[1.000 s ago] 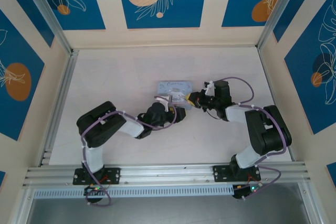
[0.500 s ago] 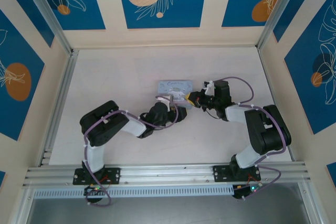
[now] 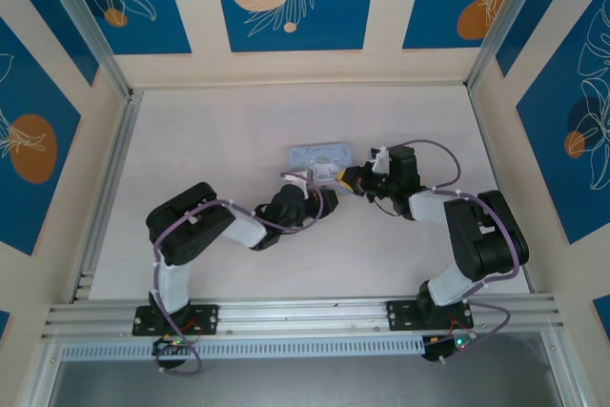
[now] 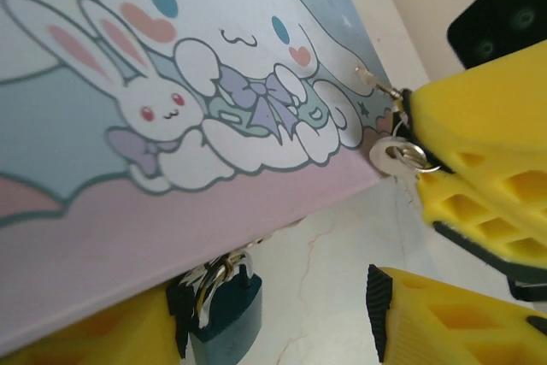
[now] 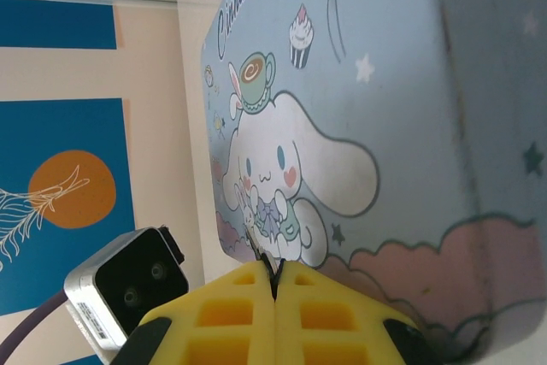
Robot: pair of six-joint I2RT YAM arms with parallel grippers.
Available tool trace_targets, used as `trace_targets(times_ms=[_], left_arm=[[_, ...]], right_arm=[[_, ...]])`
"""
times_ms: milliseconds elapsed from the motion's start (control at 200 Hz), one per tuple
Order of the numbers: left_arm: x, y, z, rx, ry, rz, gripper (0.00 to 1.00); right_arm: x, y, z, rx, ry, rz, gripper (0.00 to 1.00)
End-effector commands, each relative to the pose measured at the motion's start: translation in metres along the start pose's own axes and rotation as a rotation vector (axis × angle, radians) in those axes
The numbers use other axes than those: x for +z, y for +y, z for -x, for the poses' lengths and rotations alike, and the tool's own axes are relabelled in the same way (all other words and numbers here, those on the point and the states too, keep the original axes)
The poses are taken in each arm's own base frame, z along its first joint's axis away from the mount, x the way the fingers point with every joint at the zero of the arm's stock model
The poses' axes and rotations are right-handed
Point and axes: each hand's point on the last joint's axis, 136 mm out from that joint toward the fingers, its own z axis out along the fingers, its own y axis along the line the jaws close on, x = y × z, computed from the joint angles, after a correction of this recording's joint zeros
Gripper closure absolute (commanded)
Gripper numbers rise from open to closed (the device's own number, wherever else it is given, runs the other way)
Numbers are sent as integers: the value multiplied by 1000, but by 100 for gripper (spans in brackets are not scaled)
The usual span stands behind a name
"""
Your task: Unlock a padlock with a key
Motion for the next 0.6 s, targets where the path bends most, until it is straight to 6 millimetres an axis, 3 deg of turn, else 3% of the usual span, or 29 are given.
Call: trace_targets(times_ms=[0,325,595], left_arm=[[4,-2,1,-56,-43,-26,44],[10,11,-21,-27,7,45,44],[14,16,-24,96,46,176,49]], right_arm=[[-1,1,-1,2,10,11,100],[0,1,0,2,10,12,100],[-1,1,0,4,9,13,100]])
